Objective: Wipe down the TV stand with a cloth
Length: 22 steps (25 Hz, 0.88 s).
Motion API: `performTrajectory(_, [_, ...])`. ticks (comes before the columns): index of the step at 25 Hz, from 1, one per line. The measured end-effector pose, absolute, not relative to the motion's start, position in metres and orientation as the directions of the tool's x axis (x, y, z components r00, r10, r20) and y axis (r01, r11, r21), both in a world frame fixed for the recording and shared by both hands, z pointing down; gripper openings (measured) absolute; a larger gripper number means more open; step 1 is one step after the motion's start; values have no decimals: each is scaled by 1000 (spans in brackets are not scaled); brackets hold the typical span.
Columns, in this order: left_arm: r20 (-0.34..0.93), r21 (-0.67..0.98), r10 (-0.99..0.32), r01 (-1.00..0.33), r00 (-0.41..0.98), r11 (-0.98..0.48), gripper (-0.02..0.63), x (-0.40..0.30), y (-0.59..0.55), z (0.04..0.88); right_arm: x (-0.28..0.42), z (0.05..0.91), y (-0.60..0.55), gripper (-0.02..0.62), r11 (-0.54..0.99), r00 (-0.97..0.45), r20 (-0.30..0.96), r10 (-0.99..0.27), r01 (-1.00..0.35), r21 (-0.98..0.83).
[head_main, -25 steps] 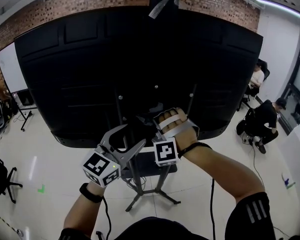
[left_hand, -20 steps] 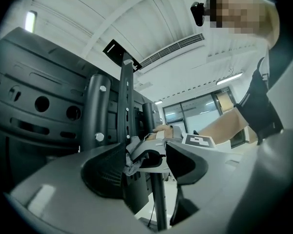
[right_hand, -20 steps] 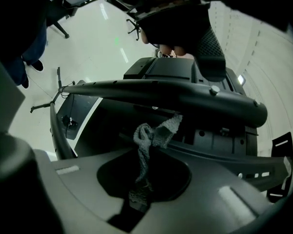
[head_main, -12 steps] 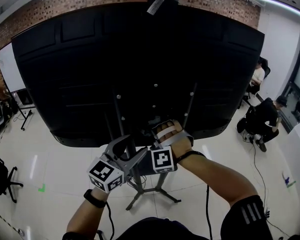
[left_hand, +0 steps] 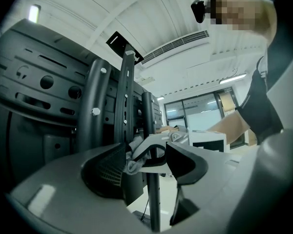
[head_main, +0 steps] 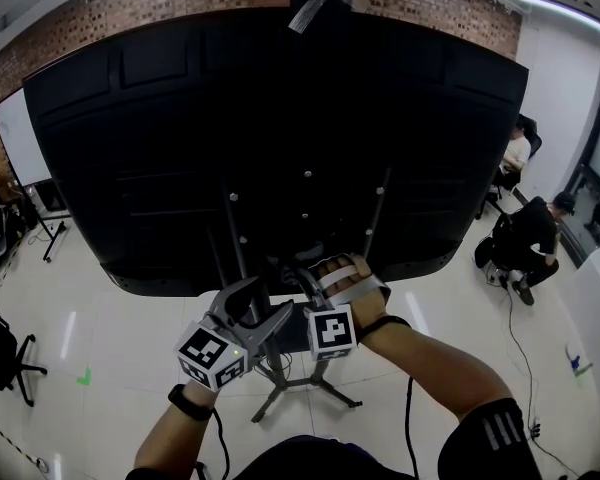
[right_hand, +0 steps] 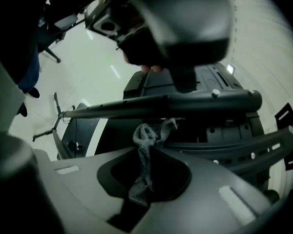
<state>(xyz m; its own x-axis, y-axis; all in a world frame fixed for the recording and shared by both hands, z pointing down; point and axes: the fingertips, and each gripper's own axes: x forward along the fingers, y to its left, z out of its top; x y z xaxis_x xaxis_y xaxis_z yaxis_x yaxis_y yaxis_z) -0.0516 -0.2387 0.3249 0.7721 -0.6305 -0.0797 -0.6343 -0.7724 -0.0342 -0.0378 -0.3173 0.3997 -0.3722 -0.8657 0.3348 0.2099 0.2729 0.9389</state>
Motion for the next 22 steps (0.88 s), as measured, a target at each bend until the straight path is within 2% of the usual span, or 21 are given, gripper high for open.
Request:
performTrajectory(3, [-97, -48, -629, -635, 772, -771, 282, -49, -235, 314, -36, 371, -296, 35, 304, -443, 314, -840, 96, 948])
performTrajectory(7, [-139, -81, -615, -628, 776, -774, 282, -39, -227, 292, -18, 325, -280, 35, 257, -478, 226, -849, 0, 966])
performTrajectory(15, [-213, -157, -541, -575, 814, -803, 282, 1, -211, 241, 46, 227, -276, 35, 239, -504, 33, -863, -350, 906])
performTrajectory(22, [-227, -177, -489, -530, 842, -829, 282, 43, -213, 227, 104, 196, -309, 35, 213, -463, -36, -886, -475, 854])
